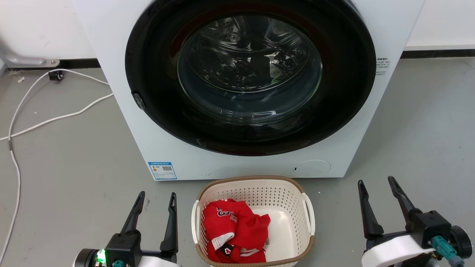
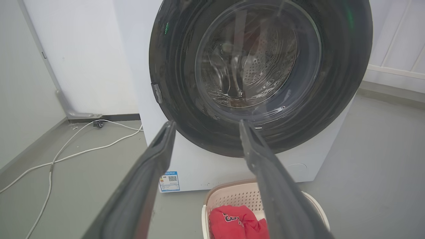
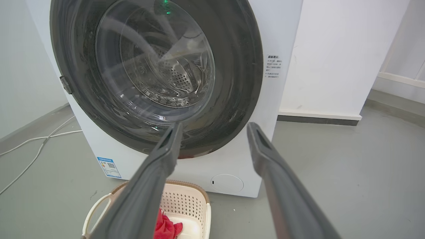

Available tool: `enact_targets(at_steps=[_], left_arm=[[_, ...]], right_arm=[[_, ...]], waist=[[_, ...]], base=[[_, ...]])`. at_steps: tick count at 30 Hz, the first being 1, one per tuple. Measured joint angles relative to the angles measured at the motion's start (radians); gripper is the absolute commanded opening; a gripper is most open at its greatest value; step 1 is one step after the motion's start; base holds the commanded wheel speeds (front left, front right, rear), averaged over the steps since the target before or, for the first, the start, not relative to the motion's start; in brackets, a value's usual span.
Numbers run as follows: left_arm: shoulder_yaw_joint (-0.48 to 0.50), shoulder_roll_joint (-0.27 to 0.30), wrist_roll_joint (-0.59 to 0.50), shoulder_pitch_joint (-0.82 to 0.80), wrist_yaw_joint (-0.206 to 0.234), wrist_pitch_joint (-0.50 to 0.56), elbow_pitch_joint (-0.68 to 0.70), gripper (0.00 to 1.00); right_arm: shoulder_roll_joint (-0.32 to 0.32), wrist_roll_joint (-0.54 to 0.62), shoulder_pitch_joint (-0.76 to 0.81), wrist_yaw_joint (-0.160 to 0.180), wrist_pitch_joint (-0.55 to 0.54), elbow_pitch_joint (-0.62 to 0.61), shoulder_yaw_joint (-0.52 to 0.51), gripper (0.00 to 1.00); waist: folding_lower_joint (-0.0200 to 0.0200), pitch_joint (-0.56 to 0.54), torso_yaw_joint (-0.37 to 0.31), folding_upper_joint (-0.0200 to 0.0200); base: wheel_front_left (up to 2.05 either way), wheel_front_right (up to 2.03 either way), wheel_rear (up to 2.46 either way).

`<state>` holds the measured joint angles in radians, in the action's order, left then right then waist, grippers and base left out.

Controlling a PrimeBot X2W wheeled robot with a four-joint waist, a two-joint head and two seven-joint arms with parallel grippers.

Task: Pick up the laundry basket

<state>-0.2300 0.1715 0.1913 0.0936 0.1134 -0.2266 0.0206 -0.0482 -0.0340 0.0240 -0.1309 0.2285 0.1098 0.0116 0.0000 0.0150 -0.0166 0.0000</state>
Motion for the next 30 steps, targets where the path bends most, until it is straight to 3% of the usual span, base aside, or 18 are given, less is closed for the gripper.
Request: enact_targets(at_steps=[21, 30], left_arm=[[0.084, -0.067, -0.143, 0.025, -0.105, -0.036, -0.044, 1.00], [0.109, -0.086, -0.161, 0.025, -0.127, -0.036, -0.051, 1.00]], right_arm=[[0.000, 0.101, 0.000, 0.000, 0.035, 0.010, -0.006, 1.00], [0.000, 0.092, 0.000, 0.000, 0.035, 0.020, -0.008, 1.00]], waist=[[0.0000, -0.001, 0.002, 0.0000], [0.0000, 0.003, -0.001, 0.0000]], base=[[0.00, 0.00, 0.00], [0.00, 0.00, 0.00]])
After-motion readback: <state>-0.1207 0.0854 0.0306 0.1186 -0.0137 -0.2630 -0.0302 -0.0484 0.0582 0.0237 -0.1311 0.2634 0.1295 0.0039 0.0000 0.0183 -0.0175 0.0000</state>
